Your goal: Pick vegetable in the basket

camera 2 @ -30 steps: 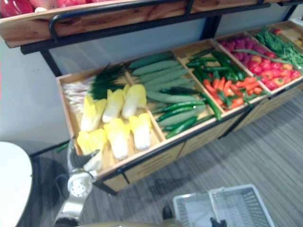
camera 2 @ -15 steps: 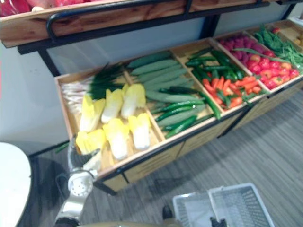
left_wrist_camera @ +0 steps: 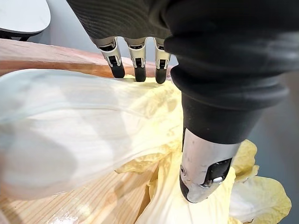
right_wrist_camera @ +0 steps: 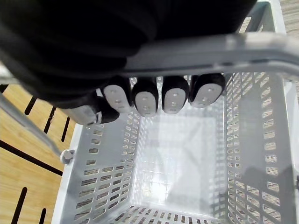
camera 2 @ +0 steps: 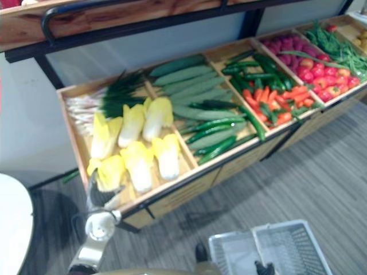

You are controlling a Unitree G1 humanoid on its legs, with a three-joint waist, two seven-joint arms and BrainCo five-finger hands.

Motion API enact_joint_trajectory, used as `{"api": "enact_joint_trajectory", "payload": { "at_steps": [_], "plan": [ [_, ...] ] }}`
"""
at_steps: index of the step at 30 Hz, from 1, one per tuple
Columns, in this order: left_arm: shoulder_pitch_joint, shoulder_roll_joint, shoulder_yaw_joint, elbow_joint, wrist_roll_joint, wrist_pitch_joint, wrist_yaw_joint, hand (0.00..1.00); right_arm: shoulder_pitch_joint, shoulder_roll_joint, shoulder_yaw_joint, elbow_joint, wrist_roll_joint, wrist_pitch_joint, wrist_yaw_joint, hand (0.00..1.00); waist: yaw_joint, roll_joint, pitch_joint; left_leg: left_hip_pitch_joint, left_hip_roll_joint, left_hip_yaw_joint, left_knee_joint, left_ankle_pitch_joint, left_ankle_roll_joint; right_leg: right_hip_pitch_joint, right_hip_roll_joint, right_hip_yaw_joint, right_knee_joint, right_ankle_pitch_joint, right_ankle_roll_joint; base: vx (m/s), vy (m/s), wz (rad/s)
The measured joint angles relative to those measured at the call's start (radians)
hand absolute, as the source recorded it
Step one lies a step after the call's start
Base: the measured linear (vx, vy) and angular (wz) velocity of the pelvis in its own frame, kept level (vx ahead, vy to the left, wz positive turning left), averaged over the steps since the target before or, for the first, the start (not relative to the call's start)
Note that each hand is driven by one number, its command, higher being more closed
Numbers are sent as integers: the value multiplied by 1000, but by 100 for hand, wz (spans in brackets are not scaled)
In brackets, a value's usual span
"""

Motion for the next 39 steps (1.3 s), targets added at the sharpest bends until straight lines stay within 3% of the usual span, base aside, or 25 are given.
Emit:
{"api": "enact_joint_trajectory", "payload": {
  "at_steps": [15, 31, 39],
  "plan": [
    [-13, 19, 23, 77, -2, 1, 37, 0, -5, -2, 9, 0, 0, 1, -6, 100, -21, 7, 13, 5, 1, 16, 0, -6, -3, -5, 4, 17, 0, 1, 1, 2, -5, -2],
    [-147, 41, 46, 376, 41, 6, 49, 0, -49, -50, 59, 34, 0, 0, -8, 100, -22, 31, 27, 20, 2, 78, 16, -24, -10, -14, 15, 83, -33, 24, 6, -15, -21, -12],
    [-184, 79, 38, 472, 145, 31, 71, 0, -74, -69, 122, 38, 0, 0, -8, 100, -25, 32, 29, 29, 2, 110, 23, -35, -19, -29, 22, 122, -37, 32, 16, -40, -36, -14]
  ]
}}
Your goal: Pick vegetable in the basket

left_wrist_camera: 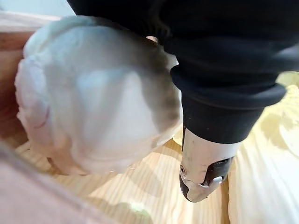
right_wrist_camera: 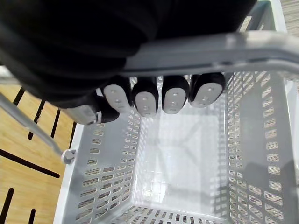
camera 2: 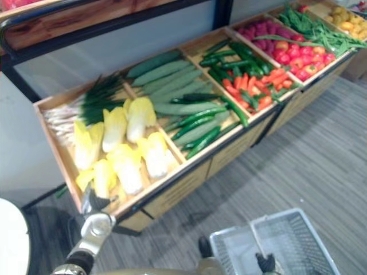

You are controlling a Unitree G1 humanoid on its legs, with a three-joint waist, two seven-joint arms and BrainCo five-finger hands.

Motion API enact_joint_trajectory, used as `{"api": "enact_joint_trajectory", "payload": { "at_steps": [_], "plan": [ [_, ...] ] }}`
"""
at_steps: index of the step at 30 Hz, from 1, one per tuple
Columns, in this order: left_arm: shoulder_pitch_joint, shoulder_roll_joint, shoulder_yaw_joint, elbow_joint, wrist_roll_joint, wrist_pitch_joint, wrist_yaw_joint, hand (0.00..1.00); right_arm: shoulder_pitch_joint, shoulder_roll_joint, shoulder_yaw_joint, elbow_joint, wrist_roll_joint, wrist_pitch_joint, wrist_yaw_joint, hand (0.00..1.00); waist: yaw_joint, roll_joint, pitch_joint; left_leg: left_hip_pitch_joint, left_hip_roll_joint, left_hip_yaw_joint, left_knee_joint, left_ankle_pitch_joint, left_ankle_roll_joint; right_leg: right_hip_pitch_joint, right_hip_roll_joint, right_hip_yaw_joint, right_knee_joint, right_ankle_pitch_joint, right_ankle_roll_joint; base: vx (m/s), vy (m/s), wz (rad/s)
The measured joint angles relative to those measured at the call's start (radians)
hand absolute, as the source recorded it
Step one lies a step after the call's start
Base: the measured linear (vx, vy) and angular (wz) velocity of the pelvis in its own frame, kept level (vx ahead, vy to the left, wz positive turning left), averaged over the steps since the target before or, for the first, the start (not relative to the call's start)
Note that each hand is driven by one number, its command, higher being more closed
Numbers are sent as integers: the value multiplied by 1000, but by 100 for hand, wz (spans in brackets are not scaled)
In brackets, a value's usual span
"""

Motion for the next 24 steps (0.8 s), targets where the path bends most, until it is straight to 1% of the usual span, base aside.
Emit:
{"api": "enact_joint_trajectory", "payload": {
  "at_steps": [1, 4, 5, 10, 11, 14, 16, 17, 20, 21, 22, 24],
  "plan": [
    [-2, 16, -6, 7, 13, 10, 0, 0, -6, -3, 13, 0, 0, 0, 0, 100, 0, 0, 0, 0, 0, 3, 2, -1, -1, -3, 2, 6, 0, 1, 1, -24, -37, -22],
    [-7, 37, -27, 27, 28, 14, -1, 0, -19, -9, 37, 0, -4, -1, 0, 100, 0, 0, 0, 3, 0, 15, 3, -2, -2, -9, 5, 17, 0, 3, 3, -23, -41, -15],
    [-10, 51, -36, 40, 43, 22, -2, 0, -28, -10, 46, 1, -9, -1, 0, 100, 0, 0, 0, 8, 0, 25, 3, -3, -4, -10, 7, 24, 0, 4, 5, -27, -41, -13],
    [-12, 73, -62, 46, 66, 28, -24, 0, -32, -17, 73, 1, -9, -2, 1, 100, -2, -1, 1, 9, -1, 27, 3, -7, -10, -10, 6, 27, -2, 4, 7, -32, -37, -3],
    [-12, 80, -65, 46, 84, 31, -37, 100, -36, -23, 74, 1, -10, -2, 7, 100, -2, -1, 1, 10, -1, 28, 3, -8, -11, -10, 6, 29, -2, 4, 7, -42, -48, -3],
    [-18, 110, -91, 66, 92, 36, -54, 100, -48, -33, 75, 1, -10, -1, 11, 100, -2, 0, 1, 10, -1, 31, 8, -10, -14, -11, 6, 34, -4, 6, 10, -42, -45, -4],
    [-40, 130, -99, 84, 128, 57, -76, 100, -51, -37, 78, 1, -11, -2, 17, 100, -2, 1, 2, 10, -2, 33, 12, -11, -16, -11, 4, 38, -4, 8, 13, -52, -48, -3],
    [-43, 138, -108, 87, 129, 60, -80, 100, -52, -39, 83, 1, -11, -2, 21, 100, -3, 2, 2, 10, -2, 33, 12, -11, -16, -11, 4, 39, -4, 8, 14, -56, -49, -3],
    [-54, 168, -124, 103, 132, 61, -103, 100, -61, -49, 95, 1, -11, -2, 40, 100, -13, 4, 3, 11, -4, 37, 13, -12, -17, -13, 3, 44, -4, 11, 18, -43, -41, -4],
    [-53, 180, -130, 104, 150, 67, -111, 100, -66, -51, 102, 1, -11, -2, 47, 100, -21, 5, 4, 11, -4, 38, 13, -12, -17, -13, 2, 45, -4, 11, 18, -36, -40, -2],
    [-53, 190, -151, 105, 156, 73, -115, 100, -68, -55, 106, 1, -11, -2, 49, 100, -23, 8, 5, 11, -5, 38, 13, -12, -17, -13, 2, 45, -4, 12, 19, -35, -39, -1],
    [-58, 191, -159, 106, 160, 80, -120, 100, -70, -63, 108, 1, -11, -3, 50, 100, -23, 13, 8, 11, -7, 38, 13, -12, -16, -13, 0, 45, -4, 13, 21, -33, -35, 0]
  ]
}}
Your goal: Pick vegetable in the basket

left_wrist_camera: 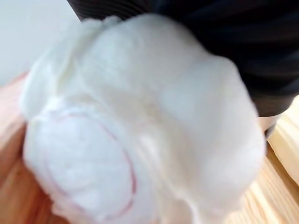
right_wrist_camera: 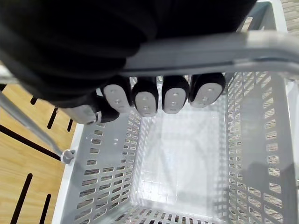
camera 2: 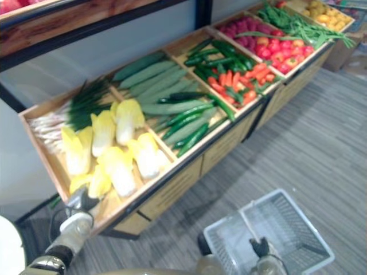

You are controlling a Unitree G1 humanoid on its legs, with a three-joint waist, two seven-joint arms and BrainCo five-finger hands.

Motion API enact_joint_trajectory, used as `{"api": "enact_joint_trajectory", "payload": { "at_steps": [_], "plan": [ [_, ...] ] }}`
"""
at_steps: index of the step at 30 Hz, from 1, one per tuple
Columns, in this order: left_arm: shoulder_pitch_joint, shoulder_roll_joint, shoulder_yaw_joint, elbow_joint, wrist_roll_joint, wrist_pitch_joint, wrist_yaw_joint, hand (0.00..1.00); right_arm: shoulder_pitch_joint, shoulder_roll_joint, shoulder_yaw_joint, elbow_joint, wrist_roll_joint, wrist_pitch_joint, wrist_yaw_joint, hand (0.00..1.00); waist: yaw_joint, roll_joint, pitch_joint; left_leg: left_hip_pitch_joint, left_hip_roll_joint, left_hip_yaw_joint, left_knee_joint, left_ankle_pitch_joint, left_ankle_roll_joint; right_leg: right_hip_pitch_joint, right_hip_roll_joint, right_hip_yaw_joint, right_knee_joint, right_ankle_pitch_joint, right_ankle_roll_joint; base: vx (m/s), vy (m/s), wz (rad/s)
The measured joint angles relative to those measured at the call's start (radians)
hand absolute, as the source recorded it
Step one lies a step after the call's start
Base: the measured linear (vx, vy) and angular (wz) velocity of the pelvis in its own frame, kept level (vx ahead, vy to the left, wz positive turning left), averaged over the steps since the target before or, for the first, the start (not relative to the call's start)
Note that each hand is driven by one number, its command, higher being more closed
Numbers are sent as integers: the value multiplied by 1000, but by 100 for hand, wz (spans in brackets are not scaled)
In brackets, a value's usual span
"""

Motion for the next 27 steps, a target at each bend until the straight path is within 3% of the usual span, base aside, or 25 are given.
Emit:
{"api": "enact_joint_trajectory", "payload": {
  "at_steps": [5, 11, 15, 18, 27],
  "plan": [
    [-42, 7, -45, 38, 0, 10, -2, 100, -2, -11, -13, 1, 0, 1, 1, 100, -1, 11, 6, 0, -11, -10, -1, 0, 4, 4, -11, -5, 4, 1, 2, -27, -25, 5],
    [-70, 39, -151, -1, -12, 10, -86, 100, 6, -11, -80, 36, 2, 2, 2, 100, -4, 11, 6, -1, -35, -49, -3, -1, 25, 26, -44, -39, 5, 1, 3, -30, -7, 19],
    [-2, 75, -198, -220, -13, 4, -213, 100, 20, -11, -119, 35, 2, 2, 3, 100, -5, 11, 5, -7, -57, -72, -17, 0, 37, 27, -66, -56, 5, 2, 2, -16, 5, 15],
    [110, 63, -200, -431, -13, -31, -310, 100, 30, -7, -155, 35, 2, 2, 5, 100, -6, 11, 5, -14, -68, -87, -20, -4, 49, 30, -78, -69, 6, 2, 1, 21, 0, 12],
    [271, 30, -174, -767, -9, -35, -420, 100, 35, 1, -185, 25, 2, 2, 42, 100, 1, 15, 0, -13, -50, -127, -18, -5, 50, 29, -64, -143, 42, -1, 5, 5, -54, 6]
  ]
}}
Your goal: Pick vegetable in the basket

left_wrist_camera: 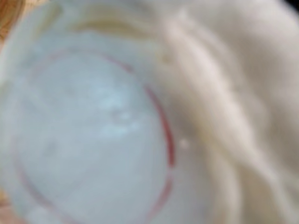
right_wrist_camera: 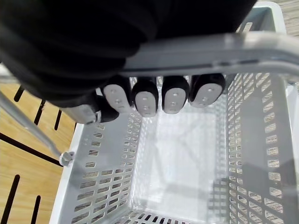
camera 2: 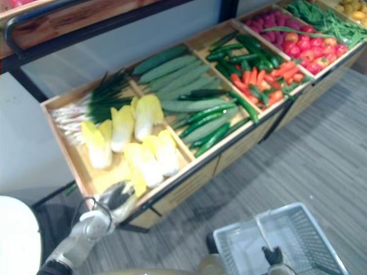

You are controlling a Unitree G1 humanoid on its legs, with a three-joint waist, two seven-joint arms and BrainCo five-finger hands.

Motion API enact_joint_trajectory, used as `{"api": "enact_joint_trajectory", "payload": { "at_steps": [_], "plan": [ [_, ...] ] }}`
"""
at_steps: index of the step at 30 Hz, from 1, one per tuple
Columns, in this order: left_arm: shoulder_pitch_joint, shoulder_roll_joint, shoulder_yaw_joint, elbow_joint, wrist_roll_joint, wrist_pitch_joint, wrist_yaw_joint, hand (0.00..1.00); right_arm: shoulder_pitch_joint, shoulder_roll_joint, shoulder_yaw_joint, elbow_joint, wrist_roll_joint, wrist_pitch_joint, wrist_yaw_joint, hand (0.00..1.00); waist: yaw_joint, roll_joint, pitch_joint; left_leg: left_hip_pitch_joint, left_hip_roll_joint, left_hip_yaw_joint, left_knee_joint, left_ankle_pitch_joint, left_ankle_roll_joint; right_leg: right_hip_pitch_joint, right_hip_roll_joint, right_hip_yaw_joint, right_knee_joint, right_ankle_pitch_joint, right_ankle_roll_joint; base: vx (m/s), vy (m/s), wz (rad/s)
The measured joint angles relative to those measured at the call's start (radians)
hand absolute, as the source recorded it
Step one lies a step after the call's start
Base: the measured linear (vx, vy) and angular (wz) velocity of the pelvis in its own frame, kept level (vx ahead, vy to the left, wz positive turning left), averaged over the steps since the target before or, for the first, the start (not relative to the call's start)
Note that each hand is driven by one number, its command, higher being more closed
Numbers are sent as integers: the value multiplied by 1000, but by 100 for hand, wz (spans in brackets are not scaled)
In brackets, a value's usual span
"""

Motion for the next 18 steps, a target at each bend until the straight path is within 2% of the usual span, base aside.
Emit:
{"api": "enact_joint_trajectory", "payload": {
  "at_steps": [5, 13, 16, 18],
  "plan": [
    [68, -39, 12, -91, 2, -1, -7, 100, 25, 35, -21, -20, 0, 2, 3, 100, 14, -26, -8, 7, 3, -13, 5, -4, 6, 17, -5, -8, 7, -14, -13, -78, -65, 7],
    [139, -92, 39, -179, 44, -16, -13, 100, 73, 41, -21, -32, 1, 8, 5, 100, 48, -42, -41, 8, 2, -26, -5, 4, 10, 18, -7, -26, 15, -20, -13, -46, -46, 5],
    [151, -116, 117, -178, 85, -12, -11, 100, 81, 50, -22, -32, 0, 8, 10, 100, 52, -52, -52, 10, -1, -41, -21, 18, 12, 19, -9, -42, 12, -20, -13, -8, -32, 13],
    [153, -116, 206, -174, 117, 7, -4, 100, 85, 62, -25, -32, 0, 9, 28, 100, 52, -62, -58, 11, 2, -52, -22, 22, 12, 29, -9, -54, 4, -20, -13, -1, -42, 15]
  ]
}}
